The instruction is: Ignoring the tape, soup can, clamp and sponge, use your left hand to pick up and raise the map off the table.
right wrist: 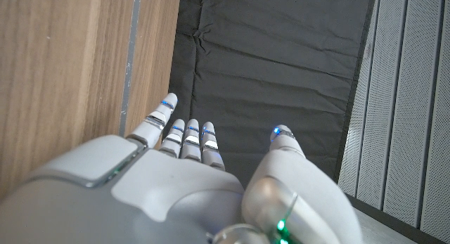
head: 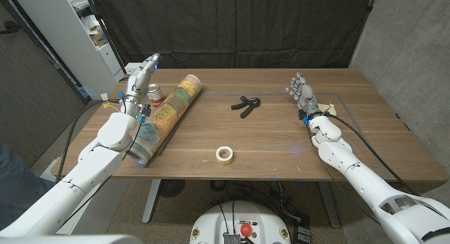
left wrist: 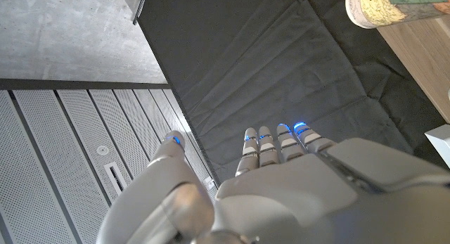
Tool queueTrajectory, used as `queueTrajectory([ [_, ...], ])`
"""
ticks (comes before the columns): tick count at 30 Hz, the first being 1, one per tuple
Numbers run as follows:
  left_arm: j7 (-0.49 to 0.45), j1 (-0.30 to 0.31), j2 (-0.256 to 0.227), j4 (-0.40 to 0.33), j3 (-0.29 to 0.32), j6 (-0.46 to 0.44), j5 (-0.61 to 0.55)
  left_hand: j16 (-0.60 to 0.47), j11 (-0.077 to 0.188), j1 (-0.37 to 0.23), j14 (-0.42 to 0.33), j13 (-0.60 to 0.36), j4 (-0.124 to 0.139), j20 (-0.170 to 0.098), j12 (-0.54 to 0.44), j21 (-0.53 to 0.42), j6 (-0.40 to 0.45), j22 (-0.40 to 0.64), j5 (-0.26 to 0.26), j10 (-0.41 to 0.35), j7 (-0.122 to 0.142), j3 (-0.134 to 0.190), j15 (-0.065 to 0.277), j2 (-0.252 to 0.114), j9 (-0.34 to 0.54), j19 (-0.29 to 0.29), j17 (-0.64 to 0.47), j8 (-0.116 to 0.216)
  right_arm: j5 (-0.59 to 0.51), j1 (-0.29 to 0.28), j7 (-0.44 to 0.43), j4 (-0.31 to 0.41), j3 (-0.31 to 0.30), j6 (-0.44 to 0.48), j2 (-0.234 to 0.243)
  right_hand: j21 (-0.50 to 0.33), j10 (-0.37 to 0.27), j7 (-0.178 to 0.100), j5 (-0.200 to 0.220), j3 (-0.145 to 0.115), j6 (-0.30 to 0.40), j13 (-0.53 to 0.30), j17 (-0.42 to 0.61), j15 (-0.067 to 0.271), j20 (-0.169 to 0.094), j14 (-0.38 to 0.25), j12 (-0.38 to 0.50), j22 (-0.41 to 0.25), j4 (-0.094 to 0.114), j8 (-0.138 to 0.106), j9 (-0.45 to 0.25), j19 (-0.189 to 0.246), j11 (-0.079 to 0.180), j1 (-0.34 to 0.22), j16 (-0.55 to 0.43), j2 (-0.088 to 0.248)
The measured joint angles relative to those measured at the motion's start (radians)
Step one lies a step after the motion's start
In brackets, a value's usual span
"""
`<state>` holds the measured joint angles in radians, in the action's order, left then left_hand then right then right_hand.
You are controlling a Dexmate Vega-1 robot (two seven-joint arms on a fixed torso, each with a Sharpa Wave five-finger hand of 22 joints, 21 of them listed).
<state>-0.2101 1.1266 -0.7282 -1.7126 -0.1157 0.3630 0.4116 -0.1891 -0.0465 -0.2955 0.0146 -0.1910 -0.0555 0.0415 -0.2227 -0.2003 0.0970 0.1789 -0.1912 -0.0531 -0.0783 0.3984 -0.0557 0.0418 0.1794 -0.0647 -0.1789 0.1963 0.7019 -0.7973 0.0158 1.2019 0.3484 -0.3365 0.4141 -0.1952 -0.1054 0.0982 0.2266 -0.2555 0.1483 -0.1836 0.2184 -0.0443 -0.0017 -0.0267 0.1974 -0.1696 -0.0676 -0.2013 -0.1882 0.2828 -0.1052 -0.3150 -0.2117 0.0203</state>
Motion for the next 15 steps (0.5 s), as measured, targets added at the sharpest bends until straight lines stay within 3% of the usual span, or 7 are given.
queueTrajectory([
  [15,-0.021,0.026,-0.031,-0.033,0.019,-0.056,-0.042,0.0,0.0,-0.011,-0.003,-0.002,-0.008,0.004,0.0,0.0,0.002,0.0,0.0,0.0,0.002,0.0,-0.003,0.0,0.0,-0.004,0.0,0.0,0.001,0.007,0.008,-0.022,0.002,-0.007,-0.008,0.0,0.0,0.0,0.0,0.0,0.0,0.0,0.0,0.0,0.0,0.0,0.0,0.0,0.0,0.0,0.0,0.0,0.0,0.0,0.0,0.0],
])
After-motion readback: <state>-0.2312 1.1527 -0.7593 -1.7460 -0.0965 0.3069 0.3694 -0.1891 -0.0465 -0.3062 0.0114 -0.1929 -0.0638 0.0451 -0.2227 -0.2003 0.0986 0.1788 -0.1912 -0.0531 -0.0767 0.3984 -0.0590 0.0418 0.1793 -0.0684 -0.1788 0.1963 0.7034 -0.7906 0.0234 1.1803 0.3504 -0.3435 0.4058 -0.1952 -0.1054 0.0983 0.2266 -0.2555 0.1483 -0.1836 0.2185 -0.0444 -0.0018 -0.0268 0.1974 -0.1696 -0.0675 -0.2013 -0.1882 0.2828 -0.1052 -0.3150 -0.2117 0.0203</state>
